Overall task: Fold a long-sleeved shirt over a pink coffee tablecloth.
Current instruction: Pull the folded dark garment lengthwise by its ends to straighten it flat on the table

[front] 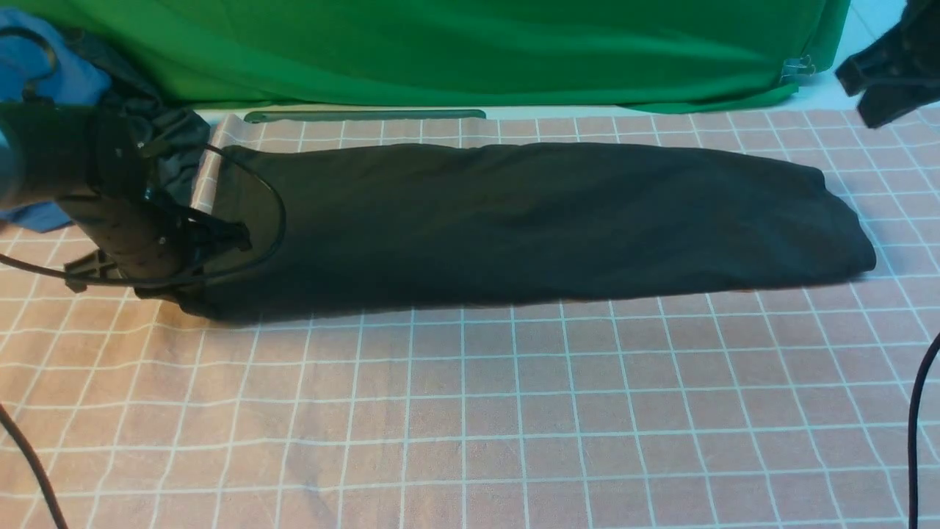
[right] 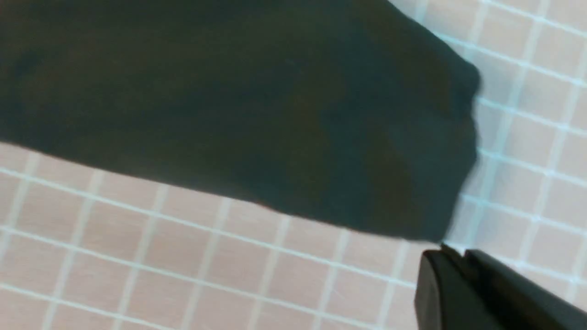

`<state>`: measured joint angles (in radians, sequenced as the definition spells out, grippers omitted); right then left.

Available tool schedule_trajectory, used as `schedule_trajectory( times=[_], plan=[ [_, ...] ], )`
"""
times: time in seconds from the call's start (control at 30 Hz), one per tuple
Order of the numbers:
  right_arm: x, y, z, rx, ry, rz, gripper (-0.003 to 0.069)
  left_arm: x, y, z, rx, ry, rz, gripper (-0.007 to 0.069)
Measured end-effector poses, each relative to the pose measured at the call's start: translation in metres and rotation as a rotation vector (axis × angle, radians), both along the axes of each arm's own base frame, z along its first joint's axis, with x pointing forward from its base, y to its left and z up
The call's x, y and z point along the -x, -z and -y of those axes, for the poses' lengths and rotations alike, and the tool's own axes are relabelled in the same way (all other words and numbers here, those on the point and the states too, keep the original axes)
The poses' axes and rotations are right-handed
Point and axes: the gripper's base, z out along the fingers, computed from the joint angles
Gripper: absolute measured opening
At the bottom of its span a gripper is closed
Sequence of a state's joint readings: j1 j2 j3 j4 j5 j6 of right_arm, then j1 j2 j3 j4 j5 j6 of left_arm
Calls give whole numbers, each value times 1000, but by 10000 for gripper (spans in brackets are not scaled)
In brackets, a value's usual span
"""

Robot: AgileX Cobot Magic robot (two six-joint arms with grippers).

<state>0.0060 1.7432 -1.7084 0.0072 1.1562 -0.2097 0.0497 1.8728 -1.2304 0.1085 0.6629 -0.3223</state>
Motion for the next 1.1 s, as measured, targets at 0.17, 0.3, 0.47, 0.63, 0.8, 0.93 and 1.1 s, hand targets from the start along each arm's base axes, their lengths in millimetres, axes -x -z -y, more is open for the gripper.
schedule_trajectory(
  times=[0.17, 0.3, 0.47, 0.63, 0.8, 0.93, 1.1],
  plan=[
    [2, 12, 50, -19, 191, -76, 122, 6, -19, -2, -30, 13, 28, 30],
    [-6, 41, 70, -36, 253, -160, 244, 7, -24, -3, -55, 27, 37, 30],
    [-31, 87, 69, -58, 244, -202, 437, 7, -25, -4, -63, 30, 40, 30],
    [-51, 129, 62, -119, 244, -233, 521, 7, -25, -4, -64, 31, 40, 30],
    [-62, 168, 58, -189, 257, -290, 532, 7, -25, -4, -63, 31, 40, 30],
    [-64, 185, 54, -232, 244, -328, 482, 7, -25, -4, -65, 34, 40, 30],
    [-64, 185, 53, -233, 207, -340, 138, 7, -25, -4, -64, 33, 40, 30]
  ],
)
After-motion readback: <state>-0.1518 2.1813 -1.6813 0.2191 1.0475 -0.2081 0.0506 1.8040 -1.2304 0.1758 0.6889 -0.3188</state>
